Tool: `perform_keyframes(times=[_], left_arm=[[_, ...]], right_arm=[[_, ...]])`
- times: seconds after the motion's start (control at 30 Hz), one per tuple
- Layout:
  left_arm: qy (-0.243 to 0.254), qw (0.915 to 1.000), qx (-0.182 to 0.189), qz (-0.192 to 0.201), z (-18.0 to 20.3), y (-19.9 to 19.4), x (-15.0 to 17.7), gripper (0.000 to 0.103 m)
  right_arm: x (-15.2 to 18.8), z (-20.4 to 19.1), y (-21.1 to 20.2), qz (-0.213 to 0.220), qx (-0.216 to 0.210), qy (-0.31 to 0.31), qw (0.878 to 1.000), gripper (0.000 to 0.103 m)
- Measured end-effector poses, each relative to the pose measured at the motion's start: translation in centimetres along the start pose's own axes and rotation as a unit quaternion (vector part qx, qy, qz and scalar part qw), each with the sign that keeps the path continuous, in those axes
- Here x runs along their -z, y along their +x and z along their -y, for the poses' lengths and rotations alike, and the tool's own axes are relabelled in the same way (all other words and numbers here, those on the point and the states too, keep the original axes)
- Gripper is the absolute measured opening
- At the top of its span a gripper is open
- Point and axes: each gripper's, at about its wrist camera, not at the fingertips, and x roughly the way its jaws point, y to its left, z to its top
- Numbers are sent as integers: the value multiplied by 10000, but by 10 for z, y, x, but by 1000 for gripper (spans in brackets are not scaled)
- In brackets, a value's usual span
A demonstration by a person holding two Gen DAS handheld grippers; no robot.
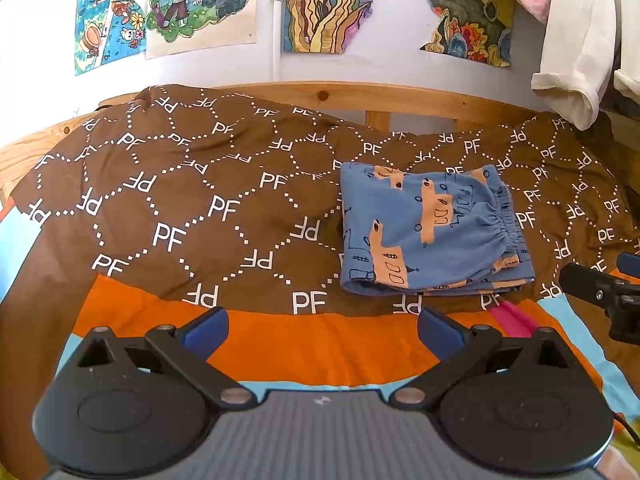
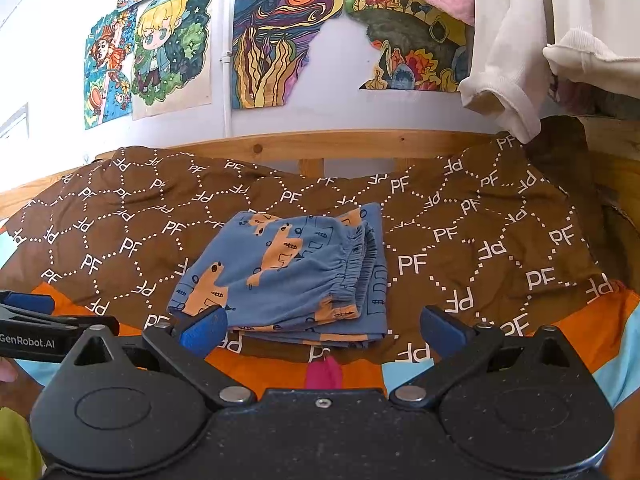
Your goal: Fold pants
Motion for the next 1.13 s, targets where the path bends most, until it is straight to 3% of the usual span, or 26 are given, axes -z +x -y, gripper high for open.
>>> perform_keyframes(times=[0.5, 0.7, 1.13], left_arm=[[-41, 10000, -55, -57, -2, 2, 0, 103], [-65, 9995, -208, -211, -4, 5, -1, 103], [-218, 9987, -142, -431, -10, 9, 3, 103]], right_arm=[[2, 0, 2, -69, -28, -43, 10000, 102], [2, -1, 3, -83, -33, -71, 9999, 102], [4, -4, 5, -160, -51, -202, 9997, 102]])
